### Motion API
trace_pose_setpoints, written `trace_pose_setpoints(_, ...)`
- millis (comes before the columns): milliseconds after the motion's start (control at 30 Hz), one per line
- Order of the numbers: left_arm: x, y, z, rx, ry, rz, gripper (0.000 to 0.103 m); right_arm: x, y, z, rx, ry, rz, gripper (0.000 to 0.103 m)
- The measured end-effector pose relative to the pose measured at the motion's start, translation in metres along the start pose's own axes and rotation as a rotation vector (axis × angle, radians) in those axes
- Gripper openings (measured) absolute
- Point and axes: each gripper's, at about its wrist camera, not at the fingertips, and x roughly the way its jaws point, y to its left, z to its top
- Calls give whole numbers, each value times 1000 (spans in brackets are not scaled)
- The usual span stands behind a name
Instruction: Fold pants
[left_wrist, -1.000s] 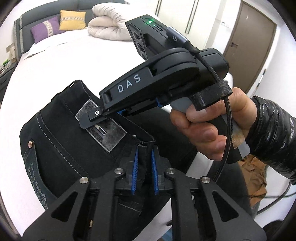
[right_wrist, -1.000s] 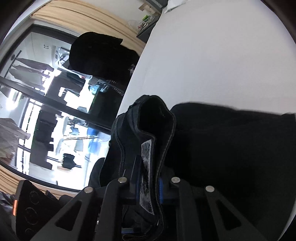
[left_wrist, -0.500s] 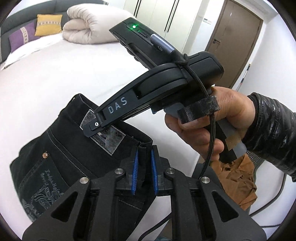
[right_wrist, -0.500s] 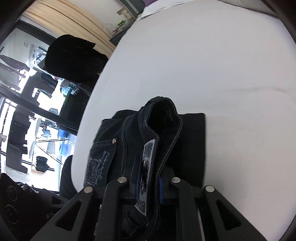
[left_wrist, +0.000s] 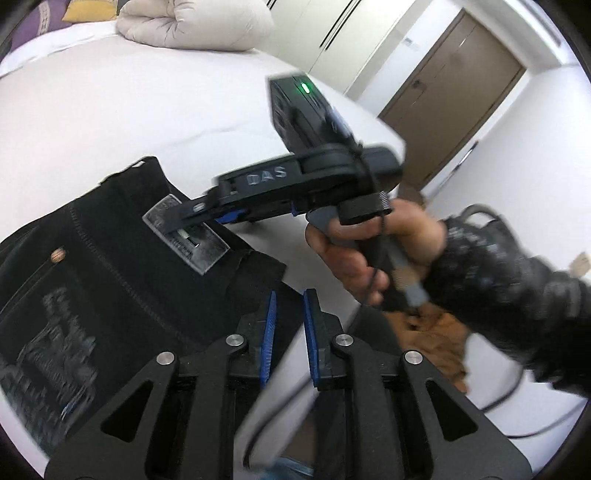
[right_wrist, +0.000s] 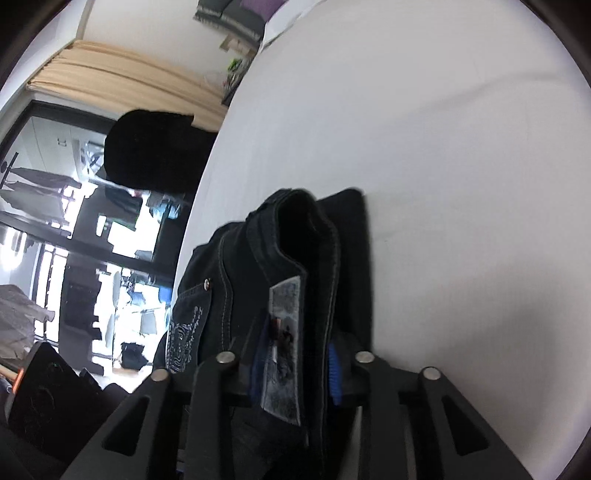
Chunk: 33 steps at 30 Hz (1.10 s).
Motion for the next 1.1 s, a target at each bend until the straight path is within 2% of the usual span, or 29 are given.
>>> trace_pose_setpoints(33,-13,4,1,-12,-21,-5,14,-6,-1,-1,11,-11,-14,36)
trace_pose_setpoints(100,-34,22,3,-48,-62,23,14,-24,2,-4,30,-44,-101,44)
trace_pose_setpoints(167,-40,46,-2,-109,-90,77,14,-39,16,-8,17,-81,-67,42)
trace_pose_setpoints(233,-41,79,-1,-199,-104,147,14,-43,44,-16,-37,-88,-33,35)
trace_pose_setpoints(300,-34,98,-3,-229,-115,196,14,-32,64,-26,-75,-55,-21,27)
trace_pose_setpoints(367,-23,113,-1,-225,-97,262,14,-10,71,-40,-90,14,-58,25)
trace_pose_setpoints(433,-9,136,-10,-299,-46,262,14,6,61,-53,-46,56,-112,23)
trace_pose_setpoints(500,-6,151,-26,-309,-28,258,14,9,52,-62,-14,54,-136,0)
trace_pose_setpoints(667,-9,131,-57,-235,-14,290,14,-6,44,-83,24,-2,-116,0)
trace_pose_setpoints(867,-15,119,-66,-188,20,311,14,-31,49,-104,22,-37,-144,1)
trace_pose_setpoints(1000,-7,116,-62,-172,31,348,14,-46,78,-95,-17,-99,-93,14)
trace_pose_setpoints(1100,-3,113,-62,-138,42,378,15,-34,93,-73,-41,-110,-55,23)
